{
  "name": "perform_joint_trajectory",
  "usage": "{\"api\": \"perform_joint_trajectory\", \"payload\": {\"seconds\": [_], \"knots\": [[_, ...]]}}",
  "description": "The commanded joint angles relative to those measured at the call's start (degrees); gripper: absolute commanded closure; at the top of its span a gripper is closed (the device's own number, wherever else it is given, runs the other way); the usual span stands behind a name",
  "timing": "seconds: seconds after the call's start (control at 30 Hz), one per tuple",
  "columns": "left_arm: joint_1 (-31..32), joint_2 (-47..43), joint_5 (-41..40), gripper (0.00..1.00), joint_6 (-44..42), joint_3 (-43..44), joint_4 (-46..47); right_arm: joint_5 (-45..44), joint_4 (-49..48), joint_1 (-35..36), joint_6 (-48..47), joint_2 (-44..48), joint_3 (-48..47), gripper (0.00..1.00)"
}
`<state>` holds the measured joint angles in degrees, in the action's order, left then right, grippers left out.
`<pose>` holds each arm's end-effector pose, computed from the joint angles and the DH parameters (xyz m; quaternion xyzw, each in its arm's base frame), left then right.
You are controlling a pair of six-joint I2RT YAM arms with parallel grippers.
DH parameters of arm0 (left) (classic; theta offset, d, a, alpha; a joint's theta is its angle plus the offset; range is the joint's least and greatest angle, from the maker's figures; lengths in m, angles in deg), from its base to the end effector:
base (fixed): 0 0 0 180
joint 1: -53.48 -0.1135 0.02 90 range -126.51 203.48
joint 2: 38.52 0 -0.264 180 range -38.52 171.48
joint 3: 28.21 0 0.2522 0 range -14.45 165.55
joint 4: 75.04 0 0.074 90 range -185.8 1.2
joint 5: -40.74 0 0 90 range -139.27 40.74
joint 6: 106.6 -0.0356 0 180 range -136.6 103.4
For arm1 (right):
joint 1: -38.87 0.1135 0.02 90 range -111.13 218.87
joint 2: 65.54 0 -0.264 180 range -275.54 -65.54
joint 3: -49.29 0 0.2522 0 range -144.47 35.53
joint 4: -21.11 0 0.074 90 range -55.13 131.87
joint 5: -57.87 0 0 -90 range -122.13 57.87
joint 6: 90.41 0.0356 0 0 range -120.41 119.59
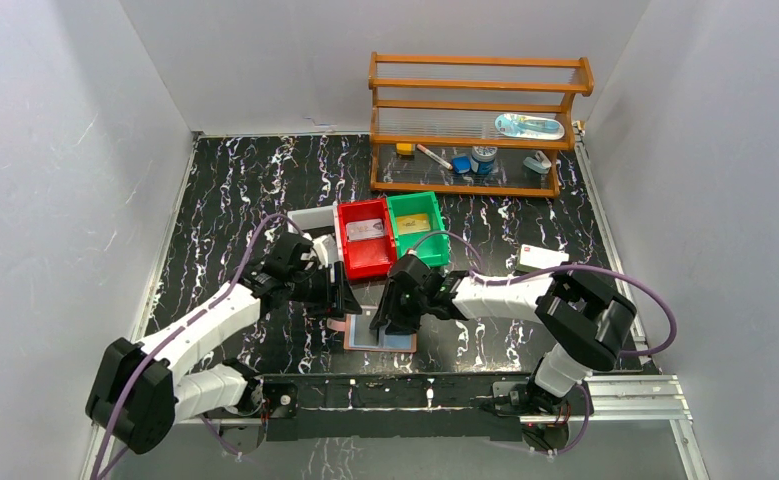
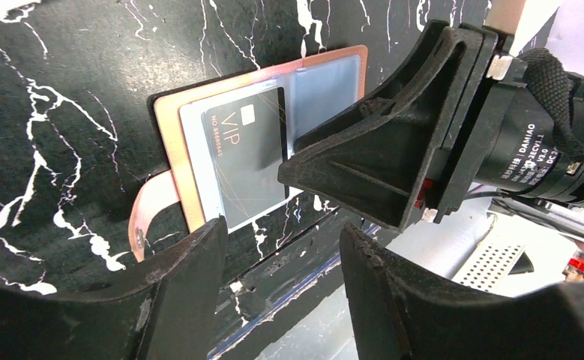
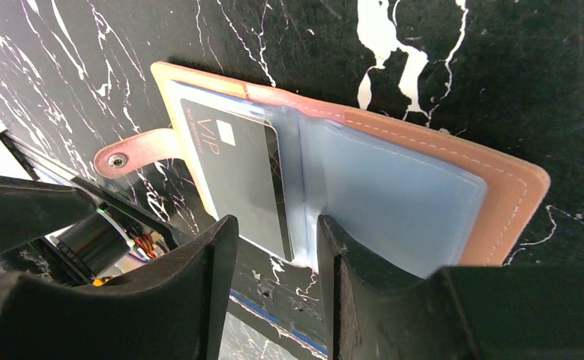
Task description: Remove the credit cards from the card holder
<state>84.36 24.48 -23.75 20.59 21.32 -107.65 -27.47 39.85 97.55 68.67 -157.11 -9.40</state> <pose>0.1801 -0.1256 0.2135 0.0327 0.9077 -0.3738 0.1876 0.1571 0.2638 0.1547 0.0722 0.9410 0.3118 0.1101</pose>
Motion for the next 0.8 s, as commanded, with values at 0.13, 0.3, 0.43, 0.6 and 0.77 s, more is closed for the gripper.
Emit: {"api": "perform_joint_trajectory", "payload": {"seconds": [0.13, 0.3, 0.43, 0.6, 0.77], "knots": [[0.65, 3.30, 5.77, 0.44, -0.14, 2.99, 1.85, -0.08, -1.48, -0.40, 1.40, 0.47, 2.39, 0.50], [1.02, 4.70, 5.87, 0.45, -0.21, 2.16, 2.10, 0.69, -2.64, -0.51, 1.66, -0.10, 2.49, 0.51], [1.41, 6.20, 6.63, 0.49, -0.70, 1.73, 2.24, 1.03, -3.45, -0.59, 1.91, -0.33, 2.65, 0.53], [1.88, 9.37, 6.35, 0.53, -1.31, 0.76, 2.58, 0.86, -3.94, -0.69, 1.80, -0.26, 2.50, 0.55], [2.78, 12.78, 3.34, 0.58, -1.34, -0.12, 2.68, 1.15, -4.95, -0.79, 1.85, -0.27, 2.48, 0.57]]}}
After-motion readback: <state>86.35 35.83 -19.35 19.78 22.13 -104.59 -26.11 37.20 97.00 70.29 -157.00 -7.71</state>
